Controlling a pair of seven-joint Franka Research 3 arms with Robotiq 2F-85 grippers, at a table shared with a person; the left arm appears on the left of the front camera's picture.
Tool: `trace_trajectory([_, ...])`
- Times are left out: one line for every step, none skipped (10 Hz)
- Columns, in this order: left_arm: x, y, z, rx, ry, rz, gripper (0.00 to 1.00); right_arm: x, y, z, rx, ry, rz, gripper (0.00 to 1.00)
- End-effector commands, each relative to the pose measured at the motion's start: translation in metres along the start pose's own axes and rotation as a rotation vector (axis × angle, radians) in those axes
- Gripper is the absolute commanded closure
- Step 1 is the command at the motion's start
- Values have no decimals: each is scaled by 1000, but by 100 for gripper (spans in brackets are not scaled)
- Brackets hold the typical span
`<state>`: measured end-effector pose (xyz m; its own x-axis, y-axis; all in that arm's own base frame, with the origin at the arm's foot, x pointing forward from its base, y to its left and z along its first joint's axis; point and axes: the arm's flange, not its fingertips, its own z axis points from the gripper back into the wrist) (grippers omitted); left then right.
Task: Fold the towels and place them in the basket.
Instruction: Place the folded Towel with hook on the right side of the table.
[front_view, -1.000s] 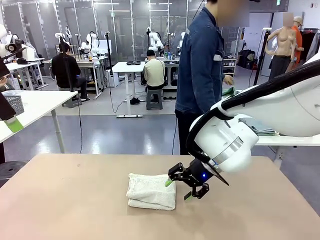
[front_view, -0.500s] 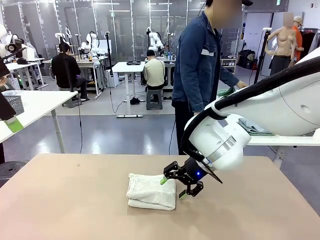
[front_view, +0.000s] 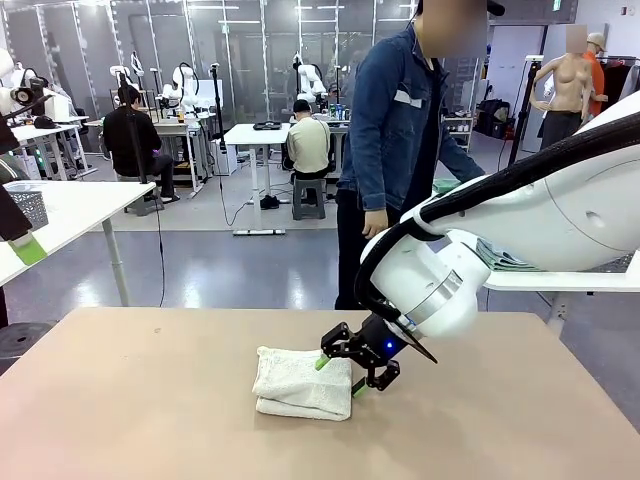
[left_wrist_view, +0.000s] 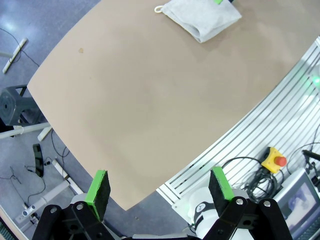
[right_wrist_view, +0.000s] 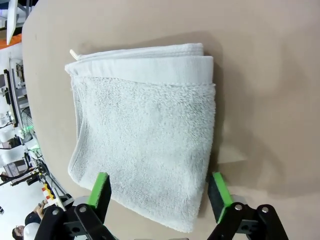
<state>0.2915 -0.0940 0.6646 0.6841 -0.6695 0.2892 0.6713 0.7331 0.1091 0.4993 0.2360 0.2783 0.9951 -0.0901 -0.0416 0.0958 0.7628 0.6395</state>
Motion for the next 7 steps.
trace_trajectory([0, 0, -1, 3, -1, -12, 0, 4, 6, -9, -30, -13, -14, 60])
trace_trajectory([0, 0, -1, 3, -1, -12, 0, 4, 6, -11, -33, -11, -6, 100])
trace_trajectory([0, 0, -1, 3, -1, -12, 0, 4, 6, -14, -36, -12, -6, 100])
trace_trajectory([0, 0, -1, 3, -1, -12, 0, 3, 5, -15, -31, -14, -9, 100])
trace_trajectory([0, 0, -1, 3, -1, -12, 0, 2, 5, -16, -30, -17, -9, 87])
trace_trajectory([0, 0, -1, 3, -1, -12, 0, -1, 6, -16, -34, -21, -6, 96])
trace_trajectory([0, 0, -1, 3, -1, -12, 0, -3, 7, -16, -37, -25, -6, 100])
